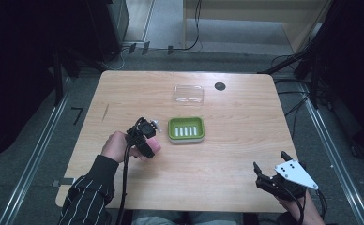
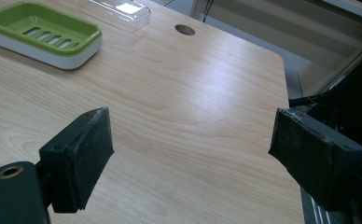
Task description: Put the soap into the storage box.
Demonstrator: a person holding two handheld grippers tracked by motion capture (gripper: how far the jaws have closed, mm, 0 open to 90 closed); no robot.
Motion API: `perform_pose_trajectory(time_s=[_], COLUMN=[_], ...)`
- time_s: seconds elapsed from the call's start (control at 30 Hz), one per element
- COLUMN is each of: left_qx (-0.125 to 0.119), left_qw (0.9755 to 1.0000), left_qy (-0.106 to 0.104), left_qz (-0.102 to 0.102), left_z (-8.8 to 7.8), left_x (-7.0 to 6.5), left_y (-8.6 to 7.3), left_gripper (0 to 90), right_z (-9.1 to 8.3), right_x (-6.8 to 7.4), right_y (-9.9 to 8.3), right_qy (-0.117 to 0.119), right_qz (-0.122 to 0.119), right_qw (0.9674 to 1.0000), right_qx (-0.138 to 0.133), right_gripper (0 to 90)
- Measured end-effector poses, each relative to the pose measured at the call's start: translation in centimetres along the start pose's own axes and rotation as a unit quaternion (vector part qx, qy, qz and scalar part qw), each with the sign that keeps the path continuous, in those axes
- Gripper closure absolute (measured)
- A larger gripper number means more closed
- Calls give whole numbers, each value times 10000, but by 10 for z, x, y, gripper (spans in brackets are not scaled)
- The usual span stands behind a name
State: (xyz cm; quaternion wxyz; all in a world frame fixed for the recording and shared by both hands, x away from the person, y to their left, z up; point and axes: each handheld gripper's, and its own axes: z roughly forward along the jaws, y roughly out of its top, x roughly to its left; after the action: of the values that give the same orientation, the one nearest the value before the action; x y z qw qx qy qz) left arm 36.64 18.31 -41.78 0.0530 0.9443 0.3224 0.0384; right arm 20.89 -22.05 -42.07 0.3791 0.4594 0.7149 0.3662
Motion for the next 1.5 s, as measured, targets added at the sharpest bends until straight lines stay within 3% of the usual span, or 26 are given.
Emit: perform_pose_trajectory(time_s=[1.0,1.5], left_qx=[-72,-213], left_qw=[9979,9962], left_qy=[78,96], left_qz=[639,841], left_z=[-15,-21], left_x=[1,1], left_y=[32,47], left_gripper=[386,385], right_z=[0,0], right_x=[0,0], right_y=[0,0], right_qy=[3,4], right_qz=[8,10], right_qw=[10000,10000], right_qx=[-5,-13], right_gripper=[135,135])
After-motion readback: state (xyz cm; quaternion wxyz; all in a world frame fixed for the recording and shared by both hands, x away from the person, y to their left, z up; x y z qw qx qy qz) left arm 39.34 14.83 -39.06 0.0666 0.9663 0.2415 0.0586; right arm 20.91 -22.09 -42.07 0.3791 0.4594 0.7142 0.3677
